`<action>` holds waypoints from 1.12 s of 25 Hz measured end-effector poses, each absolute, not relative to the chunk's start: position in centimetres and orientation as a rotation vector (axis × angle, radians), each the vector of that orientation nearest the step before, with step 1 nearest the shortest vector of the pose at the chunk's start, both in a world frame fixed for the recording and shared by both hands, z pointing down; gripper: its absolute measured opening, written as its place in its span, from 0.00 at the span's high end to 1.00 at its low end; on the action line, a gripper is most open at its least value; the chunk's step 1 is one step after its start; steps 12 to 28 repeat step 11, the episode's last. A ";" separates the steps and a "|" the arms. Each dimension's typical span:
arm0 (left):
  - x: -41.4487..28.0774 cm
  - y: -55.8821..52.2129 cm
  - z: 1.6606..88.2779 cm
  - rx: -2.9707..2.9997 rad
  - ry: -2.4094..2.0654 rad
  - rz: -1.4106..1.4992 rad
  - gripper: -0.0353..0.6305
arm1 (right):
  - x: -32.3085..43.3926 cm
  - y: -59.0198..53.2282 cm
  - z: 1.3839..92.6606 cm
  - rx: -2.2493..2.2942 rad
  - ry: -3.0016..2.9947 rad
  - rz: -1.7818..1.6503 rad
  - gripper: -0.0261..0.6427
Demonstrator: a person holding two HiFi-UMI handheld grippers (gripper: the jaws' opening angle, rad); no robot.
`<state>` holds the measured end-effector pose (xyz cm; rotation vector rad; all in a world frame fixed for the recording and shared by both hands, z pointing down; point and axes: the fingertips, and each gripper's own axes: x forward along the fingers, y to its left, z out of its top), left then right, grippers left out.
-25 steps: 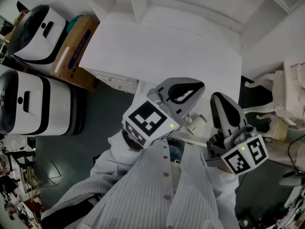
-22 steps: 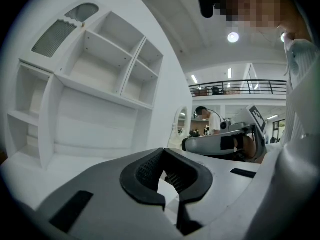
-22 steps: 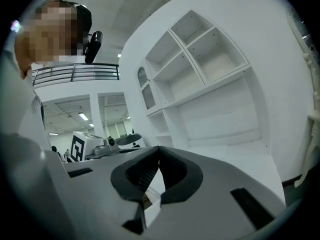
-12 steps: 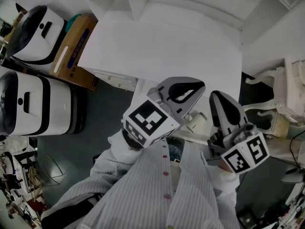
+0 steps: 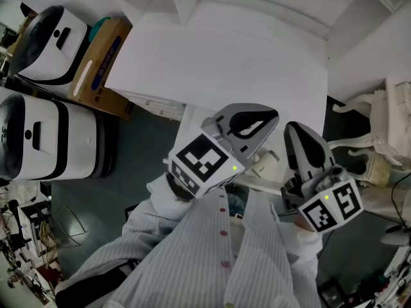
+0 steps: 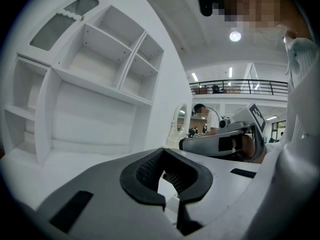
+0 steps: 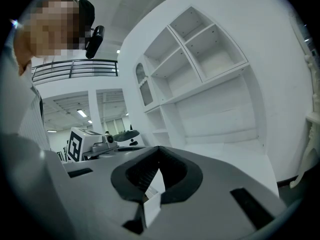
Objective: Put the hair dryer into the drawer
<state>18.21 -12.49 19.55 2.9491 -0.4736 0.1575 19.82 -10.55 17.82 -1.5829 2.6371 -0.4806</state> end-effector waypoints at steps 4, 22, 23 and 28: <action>18.3 -12.7 19.5 2.946 -0.476 0.155 0.93 | 19.8 -10.7 17.9 -1.582 2.642 -0.485 0.94; 18.6 -13.1 19.5 2.948 -0.476 0.161 0.93 | 20.0 -11.1 17.9 -1.581 2.647 -0.486 0.94; 18.6 -13.1 19.5 2.948 -0.476 0.161 0.93 | 20.0 -11.1 17.9 -1.581 2.647 -0.486 0.94; 18.6 -13.1 19.5 2.948 -0.476 0.161 0.93 | 20.0 -11.1 17.9 -1.581 2.647 -0.486 0.94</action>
